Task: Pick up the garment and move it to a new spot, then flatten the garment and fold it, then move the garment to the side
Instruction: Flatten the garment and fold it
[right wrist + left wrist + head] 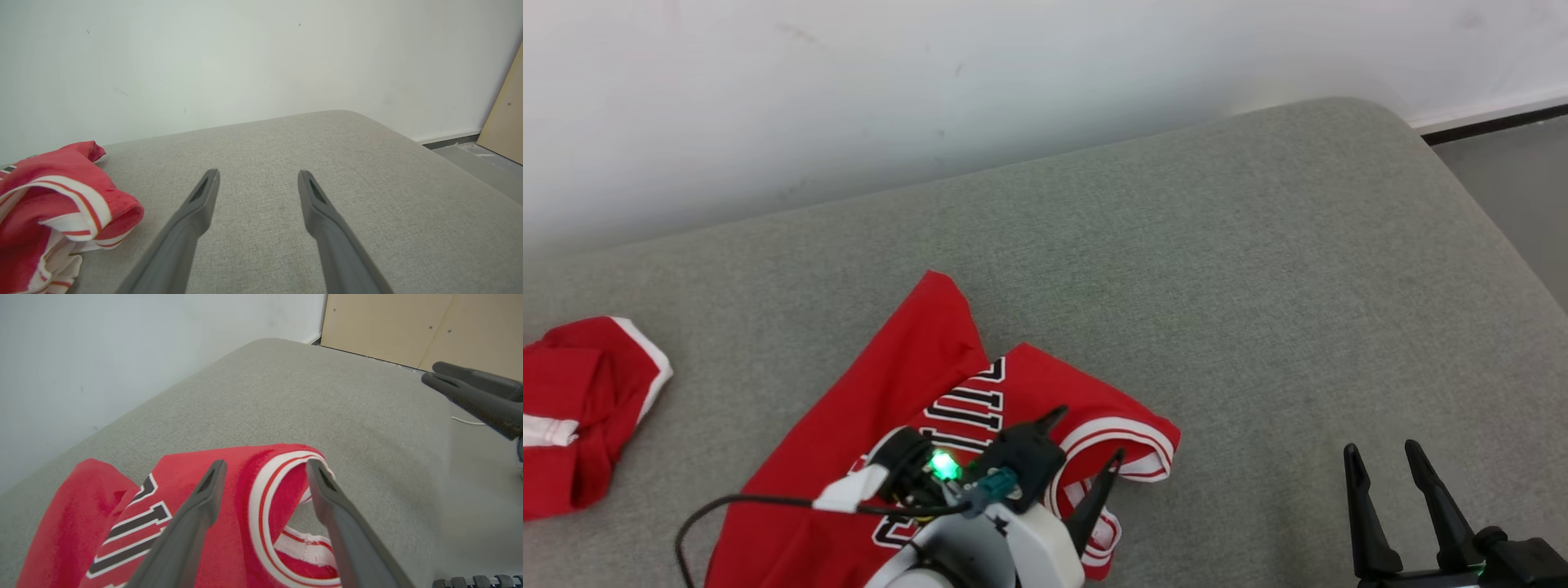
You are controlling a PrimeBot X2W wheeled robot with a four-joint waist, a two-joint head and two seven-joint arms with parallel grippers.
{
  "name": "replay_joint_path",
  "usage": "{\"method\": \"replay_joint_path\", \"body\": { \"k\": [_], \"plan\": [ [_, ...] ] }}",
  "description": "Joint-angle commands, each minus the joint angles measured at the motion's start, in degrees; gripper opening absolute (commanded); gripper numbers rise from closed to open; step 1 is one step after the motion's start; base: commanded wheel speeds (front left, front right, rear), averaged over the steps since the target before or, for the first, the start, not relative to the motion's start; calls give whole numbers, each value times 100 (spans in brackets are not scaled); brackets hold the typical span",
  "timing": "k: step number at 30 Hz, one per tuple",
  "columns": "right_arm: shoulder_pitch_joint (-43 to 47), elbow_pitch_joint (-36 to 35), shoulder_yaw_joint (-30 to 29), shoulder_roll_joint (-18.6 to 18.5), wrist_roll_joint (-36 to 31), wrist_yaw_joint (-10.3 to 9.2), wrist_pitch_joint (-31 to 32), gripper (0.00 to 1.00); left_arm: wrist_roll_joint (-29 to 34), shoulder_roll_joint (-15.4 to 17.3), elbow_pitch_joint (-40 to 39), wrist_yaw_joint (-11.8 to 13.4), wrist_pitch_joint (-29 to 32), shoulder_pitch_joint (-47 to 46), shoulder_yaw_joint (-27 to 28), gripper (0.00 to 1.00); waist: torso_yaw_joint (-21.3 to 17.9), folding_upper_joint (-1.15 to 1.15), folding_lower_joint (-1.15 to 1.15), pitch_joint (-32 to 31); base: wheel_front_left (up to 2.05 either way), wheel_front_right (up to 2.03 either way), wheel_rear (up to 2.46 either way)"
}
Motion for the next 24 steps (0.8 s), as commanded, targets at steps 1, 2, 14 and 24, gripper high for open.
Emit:
{"method": "replay_joint_path", "body": {
  "k": [1, 2, 14, 24],
  "plan": [
    [-62, 17, 10, -13, 34, -12, 4, 100, 106, -26, 161, -43, -8, -116, -84, 100, -136, 0, 0, 87, 0, 0, 0],
    [-63, 23, 8, -12, 56, -12, 4, 100, 134, -64, 307, -50, -16, -186, -127, 100, -178, 0, 0, 103, 0, 0, 0],
    [-149, 7, 25, -13, 109, -12, 3, 100, 515, -32, 1875, 202, -185, -797, -157, 0, -451, 0, 0, 318, 0, 0, 0],
    [-150, 17, -41, -13, 50, -13, 3, 100, 266, -218, 2360, 183, -671, -1013, -117, 0, -303, 0, 0, 334, 0, 0, 0]
  ]
}}
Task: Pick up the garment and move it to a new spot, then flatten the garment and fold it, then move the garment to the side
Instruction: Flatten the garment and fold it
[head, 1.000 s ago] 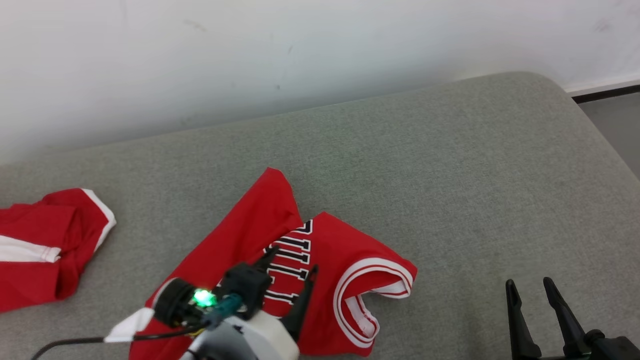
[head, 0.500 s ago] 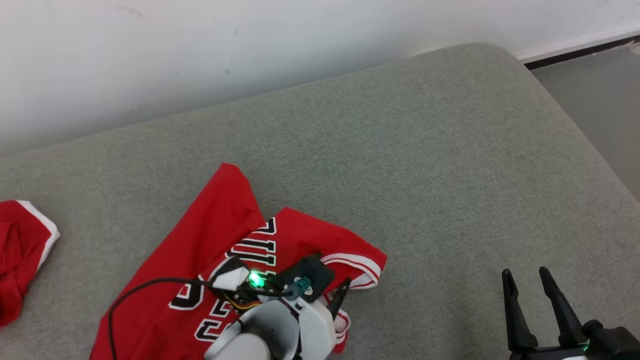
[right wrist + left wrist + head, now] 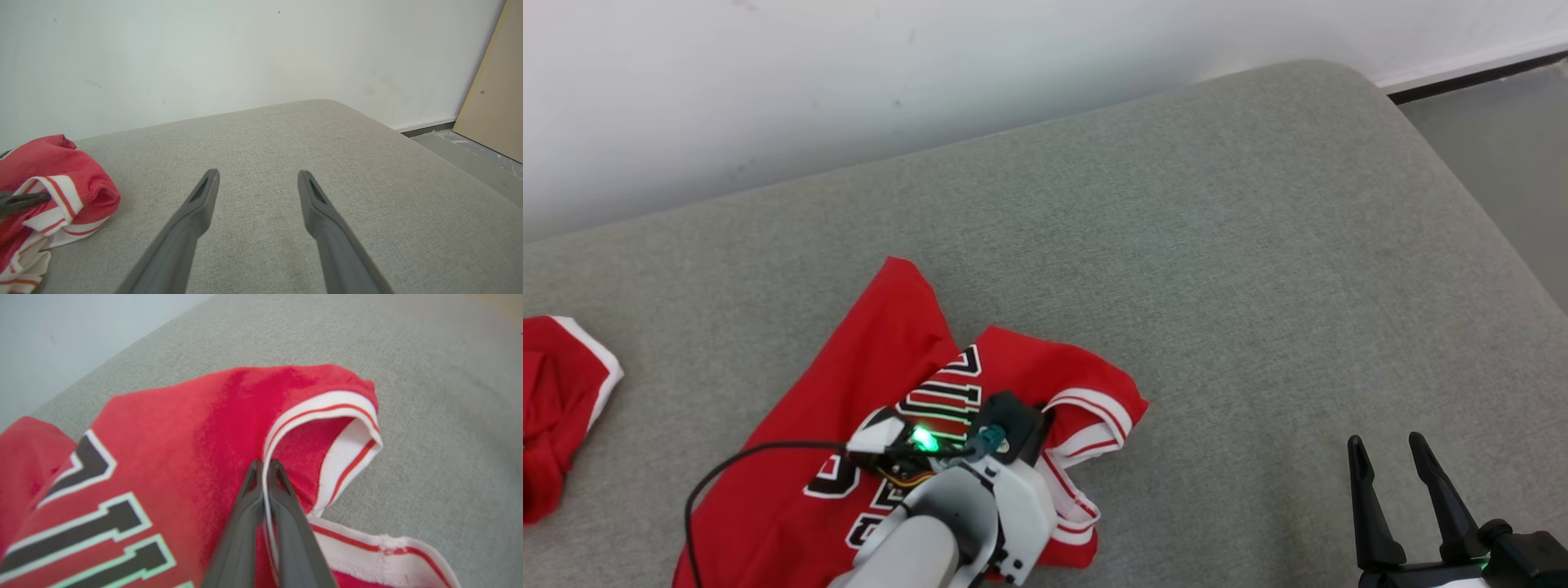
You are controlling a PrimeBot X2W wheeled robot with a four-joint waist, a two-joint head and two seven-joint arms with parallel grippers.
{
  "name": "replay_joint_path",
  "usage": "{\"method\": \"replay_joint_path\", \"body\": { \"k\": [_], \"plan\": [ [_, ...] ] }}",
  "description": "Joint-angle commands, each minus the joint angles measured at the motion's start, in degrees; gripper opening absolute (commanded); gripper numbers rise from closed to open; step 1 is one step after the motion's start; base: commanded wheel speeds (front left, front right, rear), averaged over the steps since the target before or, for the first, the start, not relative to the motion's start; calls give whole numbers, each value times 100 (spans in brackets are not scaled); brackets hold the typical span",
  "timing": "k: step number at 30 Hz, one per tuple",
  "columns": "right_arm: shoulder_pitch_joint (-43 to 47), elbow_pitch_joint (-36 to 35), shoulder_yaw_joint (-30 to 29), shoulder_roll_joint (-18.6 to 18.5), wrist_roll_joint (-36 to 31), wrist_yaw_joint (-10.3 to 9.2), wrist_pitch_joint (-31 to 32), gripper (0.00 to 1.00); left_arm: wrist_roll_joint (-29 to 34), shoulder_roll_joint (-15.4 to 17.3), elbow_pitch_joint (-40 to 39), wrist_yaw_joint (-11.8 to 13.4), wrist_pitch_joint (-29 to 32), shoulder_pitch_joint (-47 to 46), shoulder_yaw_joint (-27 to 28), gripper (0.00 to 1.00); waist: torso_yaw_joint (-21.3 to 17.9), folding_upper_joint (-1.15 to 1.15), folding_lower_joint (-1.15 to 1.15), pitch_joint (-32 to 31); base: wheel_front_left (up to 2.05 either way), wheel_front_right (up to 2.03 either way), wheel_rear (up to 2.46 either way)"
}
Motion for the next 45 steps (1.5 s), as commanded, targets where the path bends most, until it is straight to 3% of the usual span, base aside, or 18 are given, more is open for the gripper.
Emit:
{"method": "replay_joint_path", "body": {
  "k": [1, 15, 31, 36, 45],
  "plan": [
    [-69, 7, -24, -14, -31, -13, 5, 100, -85, -38, 0, -24, -61, -54, 36, 0, 32, -1, 0, -19, 0, 0, 0],
    [85, 30, -144, -14, -227, -13, 5, 100, -1173, -376, -1178, -14, -571, 461, 162, 0, 297, -1, 0, -356, 0, 0, 0],
    [162, -28, -211, -129, -343, -13, 5, 100, -2272, -375, -3165, -187, 47, 1357, 9, 0, 382, -1, 0, -510, 0, 0, 0],
    [72, -16, -165, -125, -327, -13, 6, 100, -2308, -383, -2864, -153, 82, 1193, 4, 0, 228, -1, 0, -456, 0, 0, 0],
    [-82, 31, -40, -57, -238, -13, 5, 100, -2164, -420, -1181, -20, -419, 36, 166, 0, -133, -1, 0, -150, 0, 0, 0]
  ]
}}
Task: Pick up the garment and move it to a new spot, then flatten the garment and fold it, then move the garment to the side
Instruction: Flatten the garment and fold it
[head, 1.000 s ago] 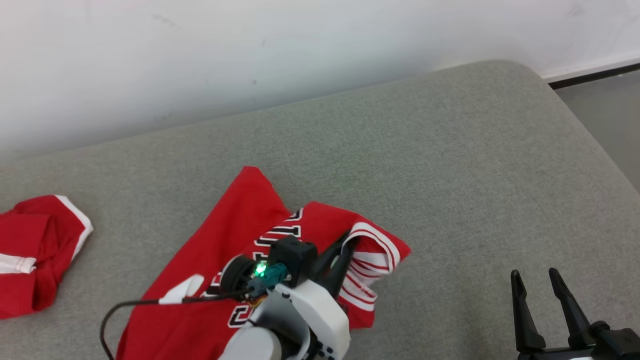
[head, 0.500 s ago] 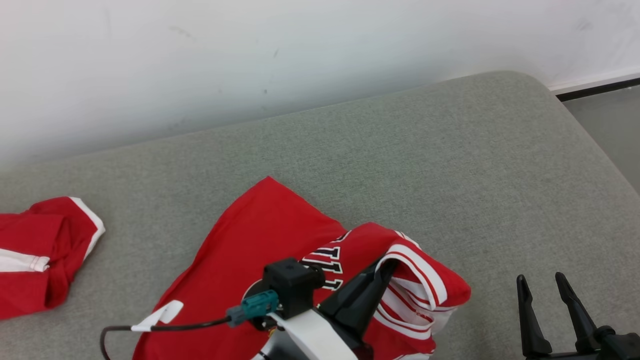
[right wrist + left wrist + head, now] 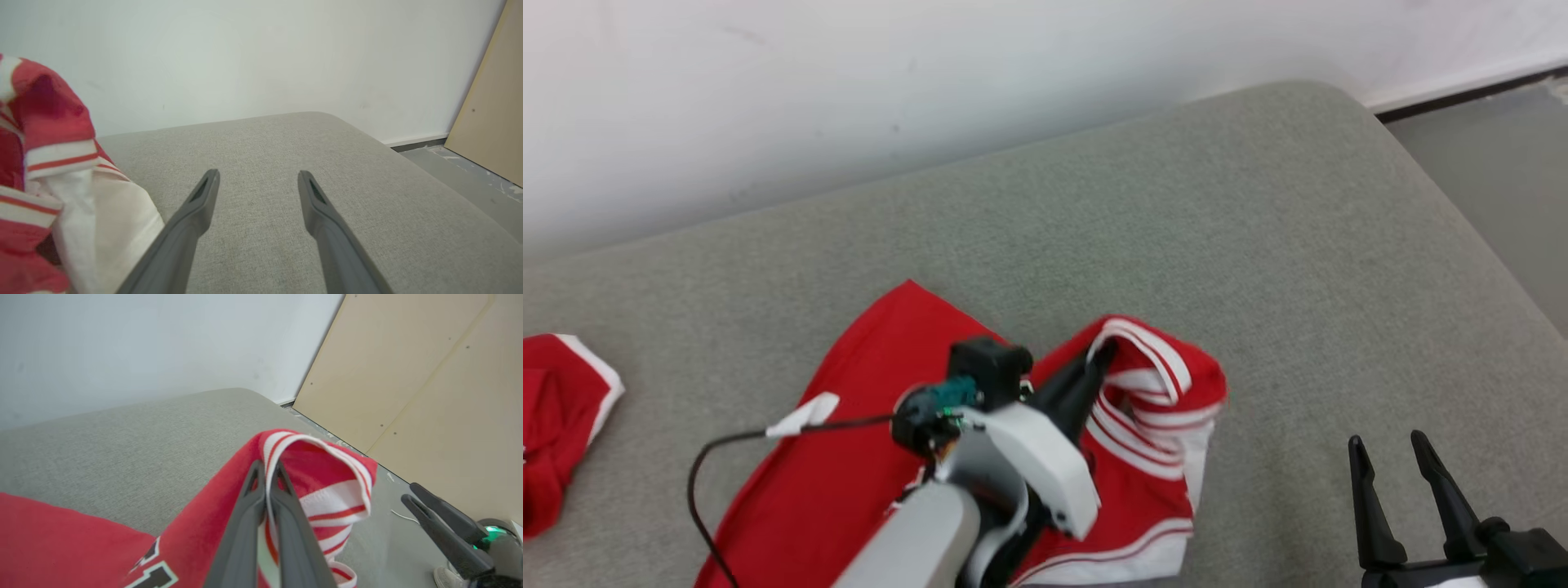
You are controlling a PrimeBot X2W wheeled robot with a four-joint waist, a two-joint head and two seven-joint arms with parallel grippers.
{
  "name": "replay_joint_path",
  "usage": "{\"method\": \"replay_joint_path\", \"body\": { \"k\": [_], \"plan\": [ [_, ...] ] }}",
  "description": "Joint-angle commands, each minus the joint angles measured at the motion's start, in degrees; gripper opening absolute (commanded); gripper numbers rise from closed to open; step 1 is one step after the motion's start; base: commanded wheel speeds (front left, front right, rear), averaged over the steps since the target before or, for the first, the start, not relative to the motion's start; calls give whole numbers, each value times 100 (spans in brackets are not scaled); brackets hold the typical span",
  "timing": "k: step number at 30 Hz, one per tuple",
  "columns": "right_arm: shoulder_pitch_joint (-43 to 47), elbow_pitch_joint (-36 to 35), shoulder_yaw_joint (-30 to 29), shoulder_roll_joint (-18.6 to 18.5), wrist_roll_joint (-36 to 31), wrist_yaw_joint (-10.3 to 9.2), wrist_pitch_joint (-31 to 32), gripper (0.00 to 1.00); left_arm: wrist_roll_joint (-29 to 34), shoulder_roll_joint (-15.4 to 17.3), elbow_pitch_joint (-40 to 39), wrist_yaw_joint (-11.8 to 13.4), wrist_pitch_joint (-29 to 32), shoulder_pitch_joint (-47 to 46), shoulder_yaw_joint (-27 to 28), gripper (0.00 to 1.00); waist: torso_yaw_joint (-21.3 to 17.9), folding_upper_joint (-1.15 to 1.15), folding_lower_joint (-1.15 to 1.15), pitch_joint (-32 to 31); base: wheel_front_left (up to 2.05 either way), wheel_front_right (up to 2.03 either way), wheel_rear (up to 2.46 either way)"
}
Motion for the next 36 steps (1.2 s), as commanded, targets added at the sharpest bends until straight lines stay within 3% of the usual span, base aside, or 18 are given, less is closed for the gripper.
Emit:
{"method": "replay_joint_path", "body": {
  "k": [1, 18, 24, 25, 26, 27, 31, 36],
  "plan": [
    [-102, 13, 6, 11, 48, -13, 5, 100, 123, 21, 183, 31, -64, -199, 12, 0, -117, 0, 0, 124, 0, 0, 0],
    [-406, 26, 300, 48, 241, -13, 5, 100, 657, 269, 3250, 585, -1682, -2619, 735, 0, -462, 0, 0, 960, 0, 0, 0],
    [-475, 64, 385, 47, 268, -13, 5, 100, 608, 222, 4058, 557, -2021, -3077, 811, 0, -493, 0, 0, 1037, 0, 0, 0],
    [-487, 70, 387, 47, 274, -13, 5, 100, 584, 200, 4186, 508, -2031, -3113, 783, 37, -488, 0, 0, 1038, 0, 0, 0],
    [-491, 75, 378, 48, 287, -13, 5, 100, 575, 185, 4303, 458, -2021, -3134, 747, 94, -474, 0, 0, 1036, 0, 0, 0],
    [-479, 79, 363, 48, 298, -13, 5, 100, 562, 171, 4397, 415, -2026, -3149, 720, 100, -454, 0, 0, 1030, 0, 0, 0],
    [-434, 105, 325, 47, 304, -13, 5, 100, 485, 125, 4633, 305, -2037, -3123, 665, 100, -380, 0, 0, 988, 0, 0, 0],
    [-320, 130, 220, 48, 332, -13, 5, 100, 295, 53, 4768, -23, -1928, -2822, 536, 100, -116, 0, 0, 765, 0, 0, 0]
  ]
}}
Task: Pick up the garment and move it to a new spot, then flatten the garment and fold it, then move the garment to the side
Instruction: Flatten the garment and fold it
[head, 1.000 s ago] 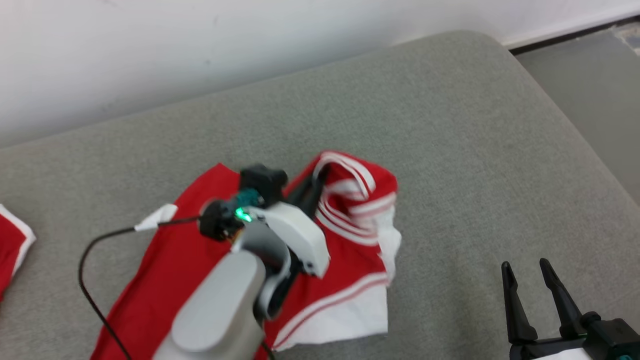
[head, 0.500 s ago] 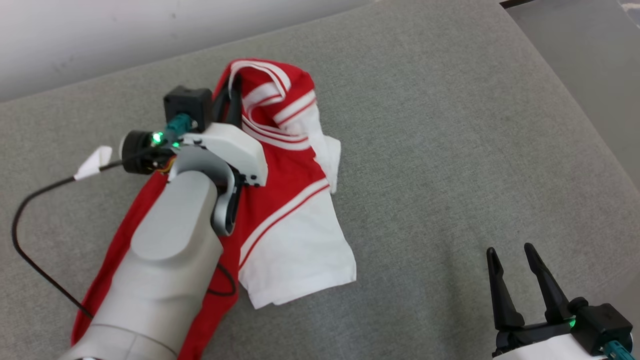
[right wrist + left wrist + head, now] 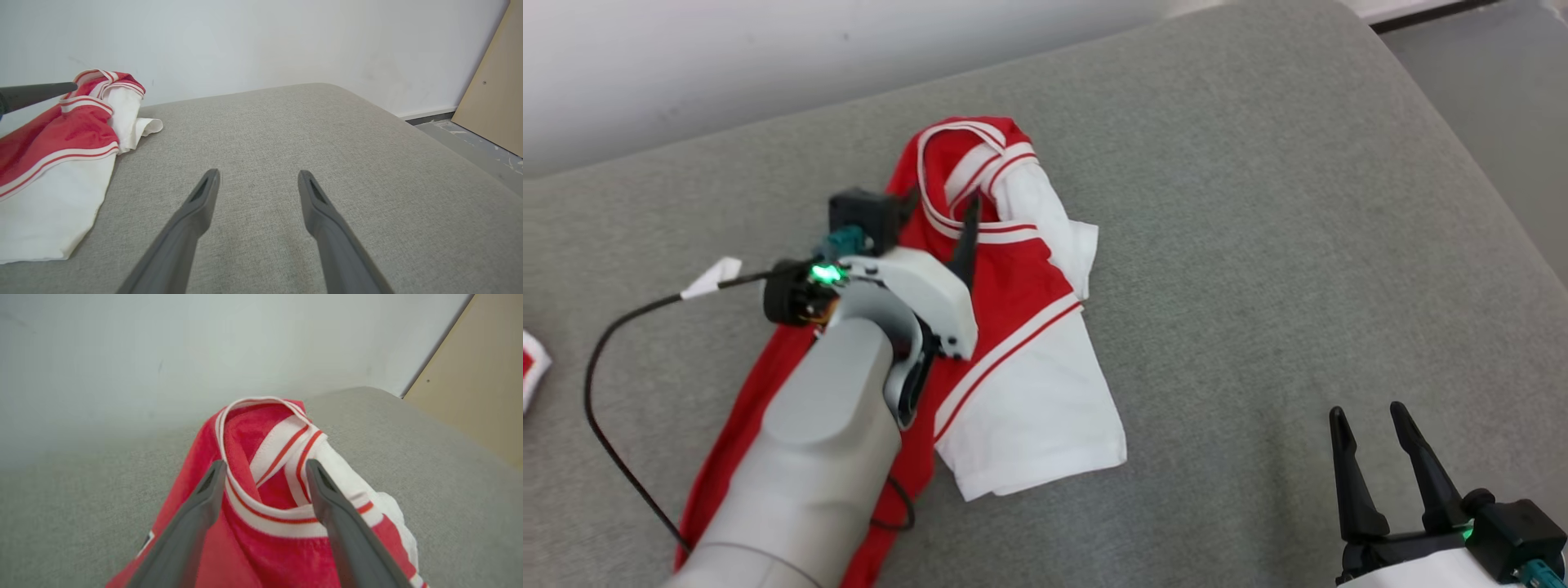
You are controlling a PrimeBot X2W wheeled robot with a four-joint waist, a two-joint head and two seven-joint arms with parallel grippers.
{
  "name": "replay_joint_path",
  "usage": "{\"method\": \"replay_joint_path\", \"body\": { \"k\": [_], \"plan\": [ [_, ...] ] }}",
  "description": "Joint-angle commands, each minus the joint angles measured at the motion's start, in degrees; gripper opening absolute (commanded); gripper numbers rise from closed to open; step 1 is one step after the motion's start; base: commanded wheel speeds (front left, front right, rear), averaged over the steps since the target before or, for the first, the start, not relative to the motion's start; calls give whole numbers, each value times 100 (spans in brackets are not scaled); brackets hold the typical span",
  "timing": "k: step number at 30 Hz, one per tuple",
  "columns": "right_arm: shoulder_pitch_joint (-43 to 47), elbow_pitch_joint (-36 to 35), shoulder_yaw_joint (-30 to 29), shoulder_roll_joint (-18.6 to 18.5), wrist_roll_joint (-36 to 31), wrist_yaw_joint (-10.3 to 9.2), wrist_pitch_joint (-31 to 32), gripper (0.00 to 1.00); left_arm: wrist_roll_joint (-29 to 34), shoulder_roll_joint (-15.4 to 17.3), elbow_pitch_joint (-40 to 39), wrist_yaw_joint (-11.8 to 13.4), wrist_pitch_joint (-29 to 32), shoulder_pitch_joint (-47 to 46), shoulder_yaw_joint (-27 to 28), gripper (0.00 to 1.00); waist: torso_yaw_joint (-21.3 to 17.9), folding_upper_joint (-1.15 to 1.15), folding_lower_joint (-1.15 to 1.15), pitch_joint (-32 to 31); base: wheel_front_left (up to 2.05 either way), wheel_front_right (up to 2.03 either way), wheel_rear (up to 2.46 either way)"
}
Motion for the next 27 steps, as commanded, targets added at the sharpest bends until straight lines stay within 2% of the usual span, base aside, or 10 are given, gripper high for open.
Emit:
{"method": "replay_joint_path", "body": {
  "k": [1, 4, 10, 18, 27],
  "plan": [
    [98, 21, -40, -10, 16, -13, 4, 100, -58, -3, -26, -74, 28, 182, -34, 100, 165, 0, 0, -142, 0, 0, 0],
    [162, 30, -69, -10, 0, -13, 4, 100, -165, -9, -162, -190, 115, 451, -76, 100, 358, 0, 0, -303, 0, 0, 0],
    [290, 34, -110, -11, -48, -13, 4, 100, -305, 139, -653, -112, 107, 1005, -23, 100, 673, 0, 0, -582, 0, 0, 0],
    [583, 30, -299, -12, -217, -13, 4, 100, -350, 490, -2167, 376, -211, 2393, 210, 100, 1095, 0, 0, -1137, 0, 0, 0],
    [949, -114, -616, -60, -444, -13, 4, 100, -53, 862, -3979, 970, -301, 4320, 646, 100, 1465, 0, 0, -1678, 0, 0, 0]
  ]
}}
